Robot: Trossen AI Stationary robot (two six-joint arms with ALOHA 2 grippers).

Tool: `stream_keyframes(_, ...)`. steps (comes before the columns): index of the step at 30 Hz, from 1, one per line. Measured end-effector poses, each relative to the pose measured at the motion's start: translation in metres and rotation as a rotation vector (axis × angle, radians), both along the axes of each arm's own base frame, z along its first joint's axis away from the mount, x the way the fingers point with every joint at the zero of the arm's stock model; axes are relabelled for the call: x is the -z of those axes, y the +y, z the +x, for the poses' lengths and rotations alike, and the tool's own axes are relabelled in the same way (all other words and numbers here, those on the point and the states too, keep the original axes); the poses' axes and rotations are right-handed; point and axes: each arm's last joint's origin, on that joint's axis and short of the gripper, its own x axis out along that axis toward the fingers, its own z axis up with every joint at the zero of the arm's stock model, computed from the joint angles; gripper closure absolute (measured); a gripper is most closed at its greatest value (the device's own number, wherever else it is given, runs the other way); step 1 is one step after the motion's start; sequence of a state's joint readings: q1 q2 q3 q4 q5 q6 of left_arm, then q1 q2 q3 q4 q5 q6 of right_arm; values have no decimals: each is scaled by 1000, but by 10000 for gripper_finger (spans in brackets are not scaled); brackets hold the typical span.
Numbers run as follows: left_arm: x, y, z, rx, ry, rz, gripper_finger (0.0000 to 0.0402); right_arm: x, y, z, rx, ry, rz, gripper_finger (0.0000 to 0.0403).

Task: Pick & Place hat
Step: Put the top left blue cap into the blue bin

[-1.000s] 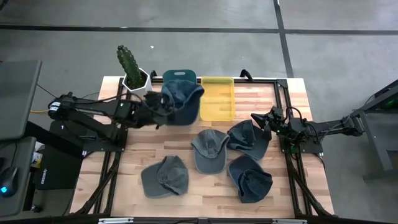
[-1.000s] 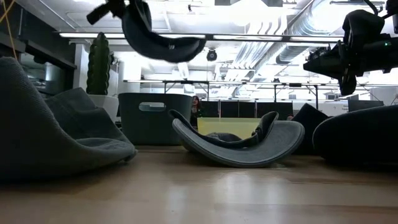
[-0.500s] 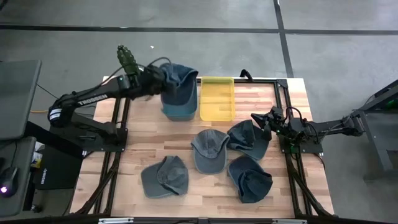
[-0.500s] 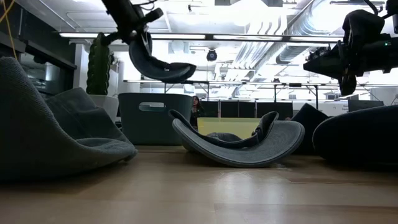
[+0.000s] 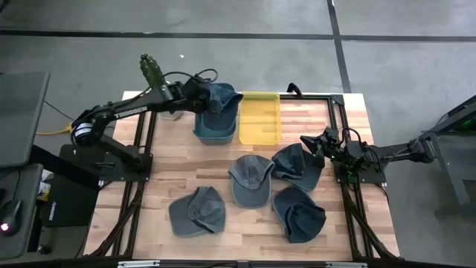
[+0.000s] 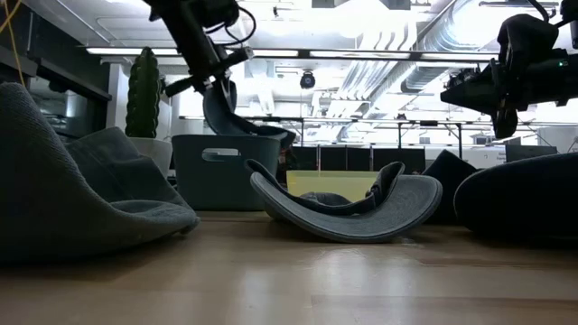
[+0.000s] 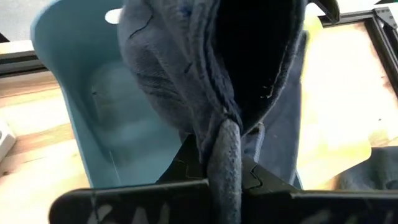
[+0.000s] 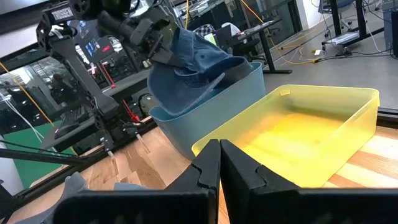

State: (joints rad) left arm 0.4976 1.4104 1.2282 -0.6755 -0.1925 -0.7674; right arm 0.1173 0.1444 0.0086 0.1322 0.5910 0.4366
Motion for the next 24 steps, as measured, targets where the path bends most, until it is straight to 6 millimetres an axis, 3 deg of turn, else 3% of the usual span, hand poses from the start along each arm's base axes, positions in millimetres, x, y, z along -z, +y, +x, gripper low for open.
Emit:
stream_keyframes(13, 48, 3, -4, -44, -81, -134, 401, 0, 0, 0, 0, 1, 0, 398)
stream_keyframes(19, 48, 13, -7, -44, -153, -167, 384, 0, 0, 0, -1, 1, 0, 398)
stream_keyframes(24, 49, 12, -8, -35, -135, -175, 333, 0, 0, 0, 0, 0, 0, 398)
